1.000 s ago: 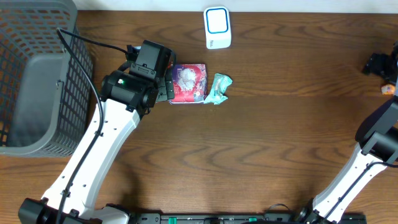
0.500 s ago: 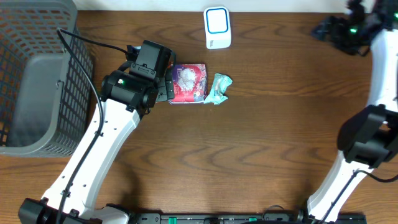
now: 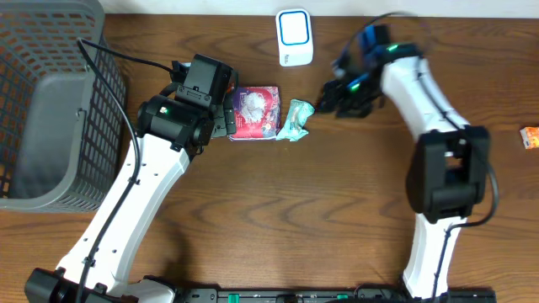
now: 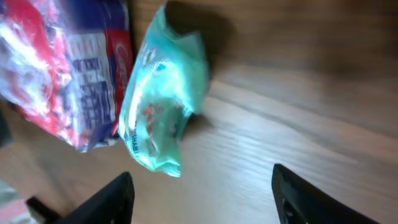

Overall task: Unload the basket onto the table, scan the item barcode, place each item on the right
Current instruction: 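Reach the right gripper to the green pouch and grasp it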

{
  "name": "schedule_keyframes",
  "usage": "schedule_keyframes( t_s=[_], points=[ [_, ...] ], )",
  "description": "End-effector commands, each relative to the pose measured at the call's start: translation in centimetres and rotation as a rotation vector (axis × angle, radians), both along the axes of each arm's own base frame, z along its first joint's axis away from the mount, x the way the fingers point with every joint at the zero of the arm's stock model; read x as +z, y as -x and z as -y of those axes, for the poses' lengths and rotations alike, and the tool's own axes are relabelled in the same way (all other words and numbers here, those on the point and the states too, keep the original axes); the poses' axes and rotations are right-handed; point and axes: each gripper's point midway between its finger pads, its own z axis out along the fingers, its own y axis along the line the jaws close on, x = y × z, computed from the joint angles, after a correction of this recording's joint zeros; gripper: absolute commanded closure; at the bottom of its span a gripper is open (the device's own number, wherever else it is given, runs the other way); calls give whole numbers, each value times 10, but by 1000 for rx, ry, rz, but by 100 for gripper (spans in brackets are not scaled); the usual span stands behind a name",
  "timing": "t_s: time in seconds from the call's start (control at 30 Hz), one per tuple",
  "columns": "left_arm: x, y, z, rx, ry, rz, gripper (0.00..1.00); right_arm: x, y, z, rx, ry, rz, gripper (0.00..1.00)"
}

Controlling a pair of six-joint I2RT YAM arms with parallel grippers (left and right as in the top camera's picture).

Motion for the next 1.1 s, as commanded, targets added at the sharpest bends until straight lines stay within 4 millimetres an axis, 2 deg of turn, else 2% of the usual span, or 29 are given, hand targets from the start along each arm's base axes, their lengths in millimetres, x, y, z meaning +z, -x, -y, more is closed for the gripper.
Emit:
schedule_keyframes(
  t_s=[0.0, 0.07, 0.2, 0.33, 0.47, 0.57, 0.67, 0.83, 0.97, 1.07],
  points=[
    [4, -2, -1, 6, 2, 9, 2, -14, 13, -23, -13, -5, -38, 34],
    [4, -2, -1, 6, 2, 9, 2, -15, 17, -36, 14, -7, -30, 35],
    [4, -2, -1, 7, 2, 9, 1, -12, 21, -49, 44, -7, -16, 27],
    [4, -2, -1, 7, 2, 9, 2, -9, 19, -48, 36, 22, 4, 26],
    [4, -2, -1, 7, 2, 9, 2, -2, 9, -41, 9, 66, 61, 27],
    [4, -2, -1, 7, 2, 9, 2, 0, 3, -43, -18, 57, 76, 34],
    [4, -2, -1, 6, 2, 9, 2, 2, -1, -49, -15, 47, 100, 48],
    [4, -2, -1, 6, 2, 9, 2, 4, -4, -62, 7, 39, 140, 61],
    [4, -2, -1, 7, 2, 9, 2, 2, -6, -64, 3, 78, 164, 61],
    [4, -2, -1, 7, 2, 9, 2, -2, -10, -57, -20, 149, 185, 61]
  ],
)
